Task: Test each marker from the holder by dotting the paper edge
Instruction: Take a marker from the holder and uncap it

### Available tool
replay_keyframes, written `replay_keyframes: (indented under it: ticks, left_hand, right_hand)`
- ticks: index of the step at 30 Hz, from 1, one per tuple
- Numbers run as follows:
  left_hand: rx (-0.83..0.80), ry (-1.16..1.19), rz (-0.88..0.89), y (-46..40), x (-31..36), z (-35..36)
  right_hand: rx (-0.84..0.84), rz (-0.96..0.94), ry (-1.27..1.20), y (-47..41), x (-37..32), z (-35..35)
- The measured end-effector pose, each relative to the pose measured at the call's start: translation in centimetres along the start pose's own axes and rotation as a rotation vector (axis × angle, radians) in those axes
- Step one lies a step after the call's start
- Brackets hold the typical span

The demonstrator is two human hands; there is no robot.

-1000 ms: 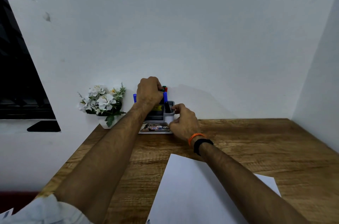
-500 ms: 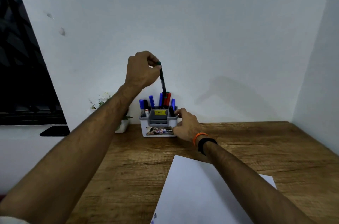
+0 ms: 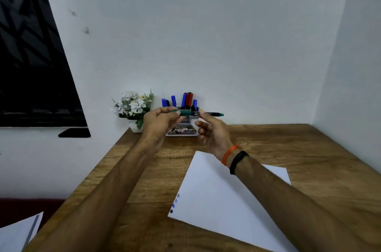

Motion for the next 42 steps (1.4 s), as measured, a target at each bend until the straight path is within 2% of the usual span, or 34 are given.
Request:
replay_keyframes:
  ticks: [2, 4, 9, 13, 16, 23, 29, 34, 36, 39, 42]
  left_hand:
    - [-0.075, -0.033, -0.024, 1.0, -1.2, -0.2]
    - [-0.175, -0.173, 0.026, 1.8, -1.7, -0.1]
    - [-0.5, -0.722, 0.346, 4.3, -1.8, 1.2]
    - [-0.602, -0.957, 0.516, 5.4, -2.5, 1.6]
    - [-0.622, -1.005, 0.576, 5.9, -3.5, 1.7]
    - [-0.569, -0.897, 0.72, 7.1, -4.2, 1.6]
    - [-0.627, -0.866, 0.676, 6.2, -5.3, 0.7]
    - [-0.578, -0.976, 0.485, 4.0, -6.2, -0.9]
    - [-0.552, -1.056, 0.436, 3.2, -6.3, -2.0]
    - [-0.602, -1.103, 0.392, 2.8, -6.8, -3.0]
    - [-0.645, -1.129, 0.363, 2.7, -7.2, -3.2]
  right_hand:
    - [-0.029, -0.059, 0.066, 0.4, -0.2, -0.3]
    - [-0.061, -0.117, 0.151, 0.8, -0.4, -0.7]
    - [-0.194, -0.261, 0.405, 2.4, -0.4, -1.6]
    - [-0.273, -0.306, 0.466, 3.3, -0.5, -2.5]
    - [-0.296, -0.28, 0.422, 3.6, 0.2, -2.8]
    - [-0.356, -0.151, 0.271, 3.6, 1.6, -2.6]
    - [-0.369, -0.158, 0.249, 3.5, 1.8, -2.8]
    - [-0.373, -0.144, 0.269, 3.0, 2.0, -2.9]
    - [-0.424, -0.103, 0.318, 3.1, 2.1, -3.1]
    - [-0.537, -0.056, 0.383, 3.8, 2.9, -2.7]
    - [-0.583, -0.1, 0.469, 4.4, 3.9, -1.9]
Point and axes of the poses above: each hand's wrist, its own y-axis away from the middle knuckle, its own z-axis out of the palm, x = y × z, the point moved 6 cm from there along -y, towards the middle knuckle, and after that the axes turned 10 degrees about x, right-handed, at the moved point
